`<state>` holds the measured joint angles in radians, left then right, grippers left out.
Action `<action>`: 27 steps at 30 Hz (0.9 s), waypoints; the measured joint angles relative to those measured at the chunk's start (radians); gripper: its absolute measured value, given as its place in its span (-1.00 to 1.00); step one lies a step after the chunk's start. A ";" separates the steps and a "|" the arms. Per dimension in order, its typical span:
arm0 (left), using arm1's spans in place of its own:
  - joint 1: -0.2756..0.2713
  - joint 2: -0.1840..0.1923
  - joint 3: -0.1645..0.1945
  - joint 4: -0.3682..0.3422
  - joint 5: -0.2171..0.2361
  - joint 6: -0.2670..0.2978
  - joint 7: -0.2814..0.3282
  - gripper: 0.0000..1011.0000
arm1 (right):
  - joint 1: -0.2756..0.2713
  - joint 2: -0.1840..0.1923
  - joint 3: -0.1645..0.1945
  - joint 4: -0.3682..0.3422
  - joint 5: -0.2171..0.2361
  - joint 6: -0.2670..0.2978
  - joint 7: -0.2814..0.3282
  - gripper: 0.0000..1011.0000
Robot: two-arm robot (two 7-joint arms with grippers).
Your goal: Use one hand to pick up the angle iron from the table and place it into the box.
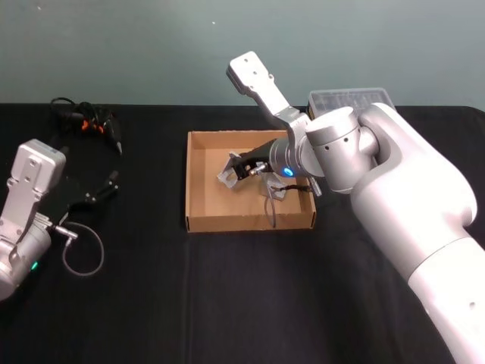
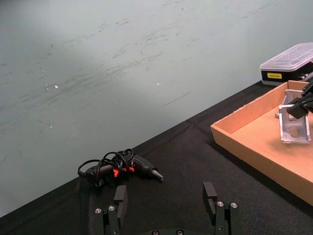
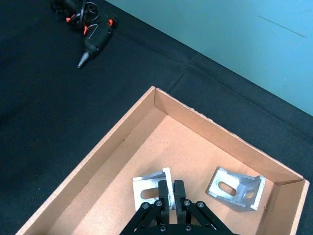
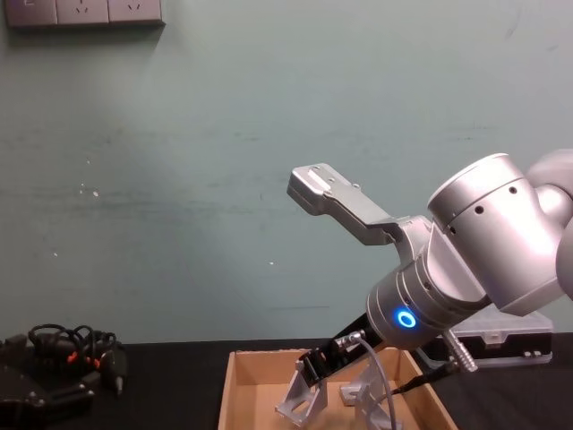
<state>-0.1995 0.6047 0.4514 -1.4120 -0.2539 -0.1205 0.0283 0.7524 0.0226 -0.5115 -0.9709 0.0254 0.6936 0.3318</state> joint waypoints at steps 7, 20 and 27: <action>0.000 0.000 0.000 0.000 0.000 0.000 0.000 1.00 | 0.000 0.001 -0.001 0.000 0.001 0.000 0.001 -0.85; 0.000 0.000 0.000 0.000 0.000 0.000 0.000 1.00 | 0.001 0.001 -0.002 -0.001 0.004 0.000 0.002 -0.26; 0.000 0.000 0.000 0.000 0.000 0.000 0.000 1.00 | 0.001 0.001 -0.002 -0.001 0.004 0.001 0.002 0.20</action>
<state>-0.1996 0.6047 0.4514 -1.4120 -0.2540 -0.1205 0.0283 0.7535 0.0241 -0.5132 -0.9720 0.0299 0.6942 0.3340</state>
